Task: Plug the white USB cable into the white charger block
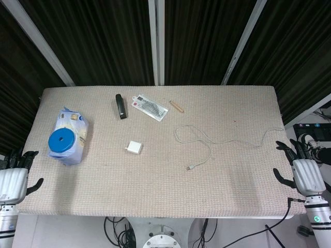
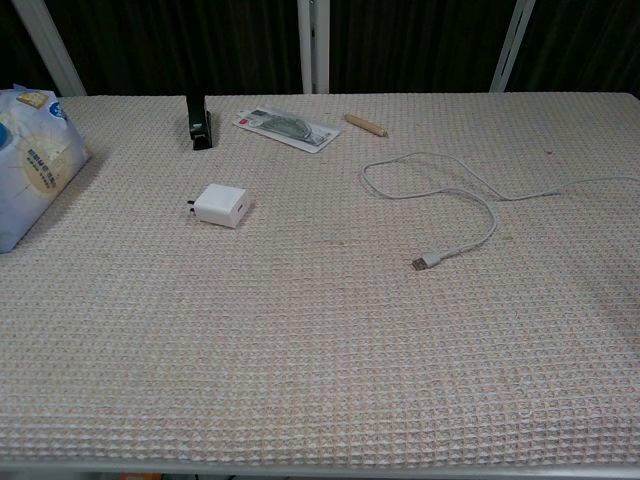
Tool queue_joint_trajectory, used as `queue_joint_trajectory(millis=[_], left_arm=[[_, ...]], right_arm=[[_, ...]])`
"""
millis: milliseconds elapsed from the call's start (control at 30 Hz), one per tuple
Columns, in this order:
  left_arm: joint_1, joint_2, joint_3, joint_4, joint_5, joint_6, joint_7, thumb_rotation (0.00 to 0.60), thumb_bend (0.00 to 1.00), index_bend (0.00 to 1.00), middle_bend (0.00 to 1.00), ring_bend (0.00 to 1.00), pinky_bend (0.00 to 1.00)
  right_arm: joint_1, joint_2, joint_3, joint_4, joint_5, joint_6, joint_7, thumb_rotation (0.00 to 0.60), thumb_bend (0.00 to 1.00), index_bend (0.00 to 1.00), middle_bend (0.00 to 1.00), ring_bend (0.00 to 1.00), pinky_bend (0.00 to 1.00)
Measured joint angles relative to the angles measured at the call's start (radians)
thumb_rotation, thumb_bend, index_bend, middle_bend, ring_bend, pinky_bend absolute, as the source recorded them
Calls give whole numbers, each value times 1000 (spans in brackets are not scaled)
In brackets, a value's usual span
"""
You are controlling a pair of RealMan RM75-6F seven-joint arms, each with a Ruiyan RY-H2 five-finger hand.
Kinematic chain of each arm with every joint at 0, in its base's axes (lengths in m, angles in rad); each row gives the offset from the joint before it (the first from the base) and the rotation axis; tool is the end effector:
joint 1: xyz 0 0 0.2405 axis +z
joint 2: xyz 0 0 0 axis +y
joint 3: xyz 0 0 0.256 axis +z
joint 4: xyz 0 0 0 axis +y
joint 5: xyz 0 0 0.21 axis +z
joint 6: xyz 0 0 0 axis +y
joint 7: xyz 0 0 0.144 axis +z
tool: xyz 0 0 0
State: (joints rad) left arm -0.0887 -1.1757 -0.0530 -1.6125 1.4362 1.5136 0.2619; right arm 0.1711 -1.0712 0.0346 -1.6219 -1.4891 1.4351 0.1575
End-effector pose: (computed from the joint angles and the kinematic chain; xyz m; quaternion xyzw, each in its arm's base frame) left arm -0.3120 0.1822 0.1482 -0.6072 -0.3327 -0.3230 0.6452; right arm -0.3019 -0.2044 0.1658 0.5942 -0.4187 0.4262 0.5385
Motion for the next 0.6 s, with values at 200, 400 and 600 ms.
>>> queue_joint_trajectory(millis=[200,400,600], left_arm=[[-1,4,-1,-5,3,-2,0,600,181,180,175,14,3],[-29,19,-9,-16,33,-20,-5,600,180,180,175,14,4],[-118,43,-31,-31,67,-121,-23,600,209,183,176,14,7]], right_arm=[[-1,-1,3,1,-10,-4,-1,600,282,125,230,7,0],[-3,1,9,-1,-24,1,0,600,282,126,230,7,0],[5,9,18,-13,-33,-3,-14,600,282,125,230,7,0]])
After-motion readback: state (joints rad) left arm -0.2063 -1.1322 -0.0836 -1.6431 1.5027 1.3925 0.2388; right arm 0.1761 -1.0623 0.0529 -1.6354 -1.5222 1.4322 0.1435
